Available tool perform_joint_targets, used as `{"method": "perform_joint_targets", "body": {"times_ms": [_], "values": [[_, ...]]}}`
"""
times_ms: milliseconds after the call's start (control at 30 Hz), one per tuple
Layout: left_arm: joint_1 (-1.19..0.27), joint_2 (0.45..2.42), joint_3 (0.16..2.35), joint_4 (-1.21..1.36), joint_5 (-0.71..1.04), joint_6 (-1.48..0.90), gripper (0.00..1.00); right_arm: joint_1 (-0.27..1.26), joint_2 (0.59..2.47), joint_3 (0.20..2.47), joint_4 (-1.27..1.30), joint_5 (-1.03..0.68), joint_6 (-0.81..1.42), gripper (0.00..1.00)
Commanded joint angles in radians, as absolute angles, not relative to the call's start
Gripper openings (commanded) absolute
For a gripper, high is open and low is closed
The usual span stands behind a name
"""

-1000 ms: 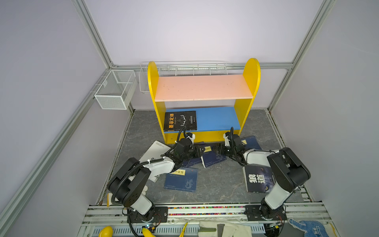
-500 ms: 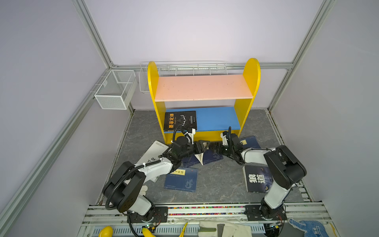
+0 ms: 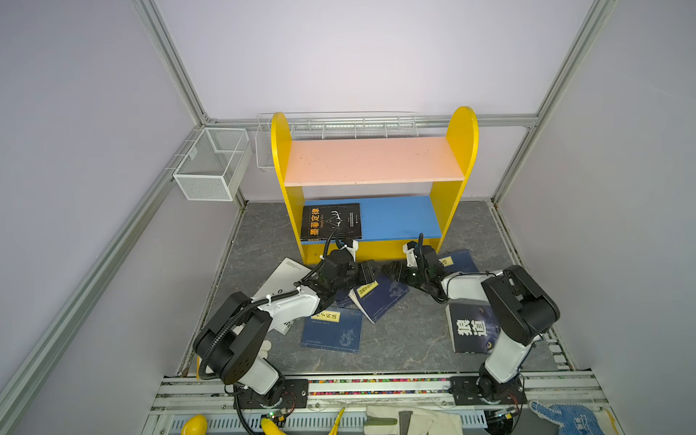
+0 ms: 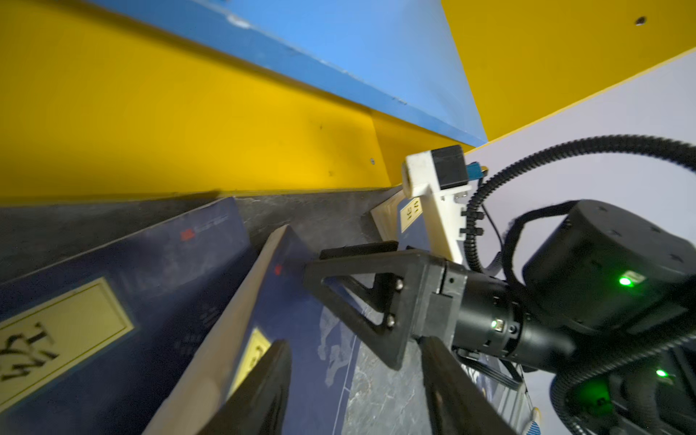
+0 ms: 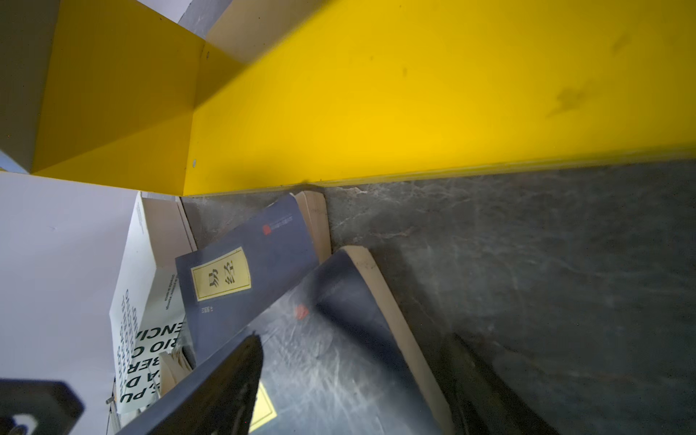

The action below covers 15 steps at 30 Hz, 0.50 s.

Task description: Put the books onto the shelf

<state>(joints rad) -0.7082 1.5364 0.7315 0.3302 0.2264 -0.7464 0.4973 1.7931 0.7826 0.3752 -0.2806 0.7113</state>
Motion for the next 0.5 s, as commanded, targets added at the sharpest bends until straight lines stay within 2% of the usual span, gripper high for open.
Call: {"method": "perform_joint_targets", "body": {"times_ms": [0,167,333,467], "values": [[-0.715,1.523,0.753,0.245,0.176,-0.706,0.6,0.512,1.873,0.748,0.206,-0.302,0.754,0.78],[-0.715,1.492,0.744,0.141,0.109,-0.682,0.65,0.512,1.852,0.741,0.184,-0.28,0.753,0.78],[-0.715,1.358,0.699,-0.024,0.046,-0.701,0.76,0.513,1.727,0.742,0.058,-0.211,0.695,0.81],[-0.715,1.257,0.641,-0.121,0.064,-0.785,0.83,0.514,1.665,0.774,-0.059,-0.168,0.63,0.82]]}}
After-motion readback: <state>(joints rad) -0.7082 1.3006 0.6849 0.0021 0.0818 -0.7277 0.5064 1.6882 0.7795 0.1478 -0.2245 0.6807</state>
